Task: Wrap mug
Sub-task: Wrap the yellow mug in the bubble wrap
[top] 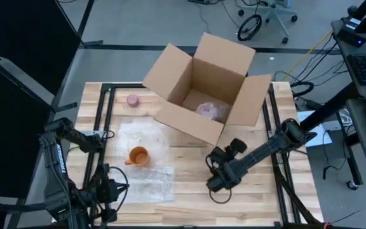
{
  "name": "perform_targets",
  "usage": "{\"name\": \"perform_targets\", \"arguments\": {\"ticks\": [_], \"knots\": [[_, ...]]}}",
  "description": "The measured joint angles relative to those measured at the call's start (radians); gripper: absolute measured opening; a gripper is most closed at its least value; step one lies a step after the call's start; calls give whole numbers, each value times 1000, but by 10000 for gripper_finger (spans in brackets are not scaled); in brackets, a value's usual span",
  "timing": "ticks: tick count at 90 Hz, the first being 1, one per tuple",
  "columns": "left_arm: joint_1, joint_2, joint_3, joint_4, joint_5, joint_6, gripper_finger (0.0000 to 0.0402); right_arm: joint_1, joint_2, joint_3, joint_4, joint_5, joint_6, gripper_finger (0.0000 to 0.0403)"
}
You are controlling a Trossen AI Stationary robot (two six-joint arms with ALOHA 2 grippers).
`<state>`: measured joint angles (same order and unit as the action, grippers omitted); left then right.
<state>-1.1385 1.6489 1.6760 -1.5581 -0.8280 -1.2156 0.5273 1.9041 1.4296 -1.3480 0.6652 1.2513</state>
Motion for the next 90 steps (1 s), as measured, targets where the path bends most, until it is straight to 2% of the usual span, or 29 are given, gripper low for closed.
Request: {"name": "perform_targets", "arguments": {"ticks": [9,24,33,41,52,65,90], "knots": [[0,0,0,0,0,0,0,18,3,0,273,62,-185,113],[0,0,0,5,0,-2,0,-2,5,-27,695,239,-737,113],[0,0,0,5,-6,0,0,-59,5,-54,822,329,-1045,113],[0,0,0,5,-9,0,0,-123,5,-80,810,336,-1183,113],[0,0,0,5,-10,-1,0,-189,5,-91,667,330,-1163,113],[0,0,0,5,-11,-2,0,-171,5,-91,441,323,-1031,104],[0,0,0,4,-12,0,0,-96,3,-95,28,261,-579,74]]}}
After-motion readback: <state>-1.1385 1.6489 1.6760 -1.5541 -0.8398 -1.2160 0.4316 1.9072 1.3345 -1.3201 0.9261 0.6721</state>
